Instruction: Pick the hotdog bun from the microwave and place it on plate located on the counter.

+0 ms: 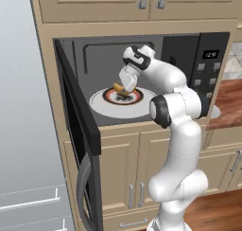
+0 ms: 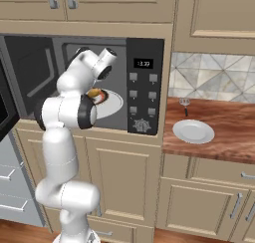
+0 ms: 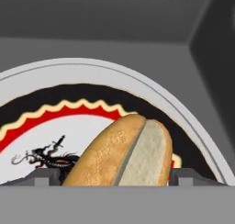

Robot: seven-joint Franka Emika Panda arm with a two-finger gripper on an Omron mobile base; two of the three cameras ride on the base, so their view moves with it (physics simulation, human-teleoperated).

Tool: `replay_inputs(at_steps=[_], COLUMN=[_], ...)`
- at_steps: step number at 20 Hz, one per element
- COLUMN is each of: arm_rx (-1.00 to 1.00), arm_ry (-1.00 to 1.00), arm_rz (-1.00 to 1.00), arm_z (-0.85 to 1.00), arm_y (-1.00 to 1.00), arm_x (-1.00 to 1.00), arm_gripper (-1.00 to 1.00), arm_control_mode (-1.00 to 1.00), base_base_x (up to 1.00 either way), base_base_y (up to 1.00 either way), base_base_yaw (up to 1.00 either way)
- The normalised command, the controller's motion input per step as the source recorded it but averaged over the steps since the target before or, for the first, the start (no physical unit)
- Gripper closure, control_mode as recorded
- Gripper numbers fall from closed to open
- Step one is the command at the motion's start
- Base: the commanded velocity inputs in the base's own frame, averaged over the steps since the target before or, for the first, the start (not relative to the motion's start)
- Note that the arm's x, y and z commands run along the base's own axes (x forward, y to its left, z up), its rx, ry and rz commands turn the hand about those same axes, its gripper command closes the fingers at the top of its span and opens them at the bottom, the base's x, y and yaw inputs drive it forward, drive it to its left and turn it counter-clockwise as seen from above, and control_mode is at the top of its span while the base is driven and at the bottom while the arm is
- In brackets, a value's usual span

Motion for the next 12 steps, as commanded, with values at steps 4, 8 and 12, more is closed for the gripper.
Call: replay_inputs(at_steps=[4,8,12], arm_rx=[-0.01,-0.02,0.00], arm_ry=[0.00,0.00,-0.03], arm_rz=[-0.09,-0.21,-0.30], arm_z=[-0.20,-0.12,-0.04], arm_y=[0.00,0.05,0.32], arm_x=[-0.30,-0.57,-0.64], arm_gripper=[1.00,1.00,1.00], arm_control_mode=[-1.00,-1.00,-1.00], base_base_x=[0.00,0.00,0.00], base_base_y=[0.00,0.00,0.00], base_base_yaw=[0.00,0.00,0.00])
